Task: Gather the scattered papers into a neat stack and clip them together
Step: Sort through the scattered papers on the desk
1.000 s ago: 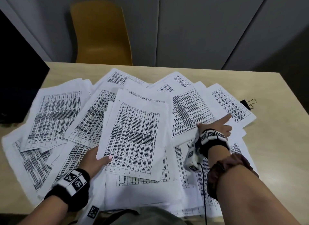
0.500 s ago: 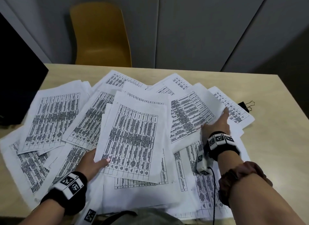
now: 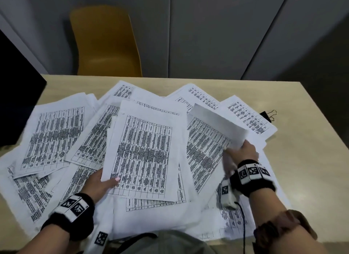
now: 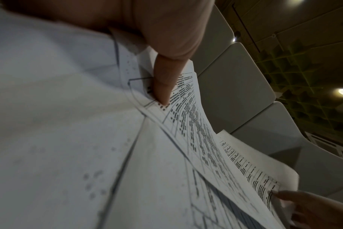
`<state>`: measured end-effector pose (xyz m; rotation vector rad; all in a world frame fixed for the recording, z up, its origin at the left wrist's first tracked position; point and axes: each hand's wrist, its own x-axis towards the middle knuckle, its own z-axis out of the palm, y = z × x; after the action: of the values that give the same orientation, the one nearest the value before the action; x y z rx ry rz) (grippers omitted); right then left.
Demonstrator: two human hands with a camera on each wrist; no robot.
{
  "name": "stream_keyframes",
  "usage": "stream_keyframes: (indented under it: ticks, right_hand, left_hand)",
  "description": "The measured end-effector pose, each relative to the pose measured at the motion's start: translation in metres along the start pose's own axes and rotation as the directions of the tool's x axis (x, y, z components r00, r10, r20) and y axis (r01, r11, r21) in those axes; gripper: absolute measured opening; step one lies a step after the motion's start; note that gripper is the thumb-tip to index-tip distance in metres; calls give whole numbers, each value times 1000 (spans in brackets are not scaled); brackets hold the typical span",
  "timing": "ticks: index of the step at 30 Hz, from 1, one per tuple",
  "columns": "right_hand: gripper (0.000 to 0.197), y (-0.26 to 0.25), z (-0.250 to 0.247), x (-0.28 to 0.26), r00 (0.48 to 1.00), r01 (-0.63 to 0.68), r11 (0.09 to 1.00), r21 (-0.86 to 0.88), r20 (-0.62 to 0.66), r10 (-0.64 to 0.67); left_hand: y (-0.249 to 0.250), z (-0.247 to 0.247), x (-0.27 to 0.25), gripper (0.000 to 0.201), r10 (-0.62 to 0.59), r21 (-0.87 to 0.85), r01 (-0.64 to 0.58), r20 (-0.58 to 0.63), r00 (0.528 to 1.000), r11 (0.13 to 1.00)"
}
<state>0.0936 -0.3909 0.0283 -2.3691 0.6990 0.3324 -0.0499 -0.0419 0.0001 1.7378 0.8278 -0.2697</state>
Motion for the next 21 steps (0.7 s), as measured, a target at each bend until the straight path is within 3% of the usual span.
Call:
stream_keyframes:
  ticks: [2, 3, 6, 9, 11, 13, 14, 16, 18, 20, 21]
  right_hand:
    - [65, 2, 5, -13, 998, -59, 998, 31, -34, 60]
    - [72, 3, 8, -19, 997, -76, 992, 99, 3, 76]
    - [80, 6, 15, -36, 979, -158, 927, 339, 177, 102]
    - [97, 8, 22, -48, 936, -296, 788, 540, 329, 126]
    - [78, 7, 25, -58, 909, -293, 829, 477, 408, 87]
    - [30, 9, 33, -66, 912, -189, 915, 357, 408, 30]
    - [18, 11, 38, -67, 927, -129, 939, 320, 376, 0]
    - [15, 17, 45, -63, 958, -85, 935, 344, 285, -18]
    - [14, 20, 46, -57, 982, -121, 910, 396, 185, 50]
    - [18, 22, 43, -51, 968, -182, 846, 501, 243, 63]
    - [31, 22, 41, -50, 948, -219, 822, 525, 313, 53]
  left_hand:
    - [0, 0, 0, 40, 6, -2, -6, 0, 1000, 1000]
    - [0, 0, 0, 39, 9, -1, -9, 3, 1000, 1000]
    - [0, 0, 1, 38, 17, 8, -17, 9, 1000, 1000]
    - [-2, -1, 3, 37, 15, 12, -15, 16, 1000, 1000]
    - [-3, -1, 3, 35, 13, 16, -13, 19, 1000, 1000]
    - [-3, -2, 4, 33, 10, 19, -10, 22, 1000, 1000]
    - [-4, -2, 5, 32, 10, 18, -10, 22, 1000, 1000]
    - [-4, -3, 5, 31, 20, 20, -21, 26, 999, 1000]
    - [-4, -3, 6, 28, 32, 33, -33, 30, 999, 999]
    - [-3, -4, 6, 24, 41, 31, -42, 35, 999, 999]
    - [-2, -4, 7, 21, 45, 31, -46, 36, 998, 998]
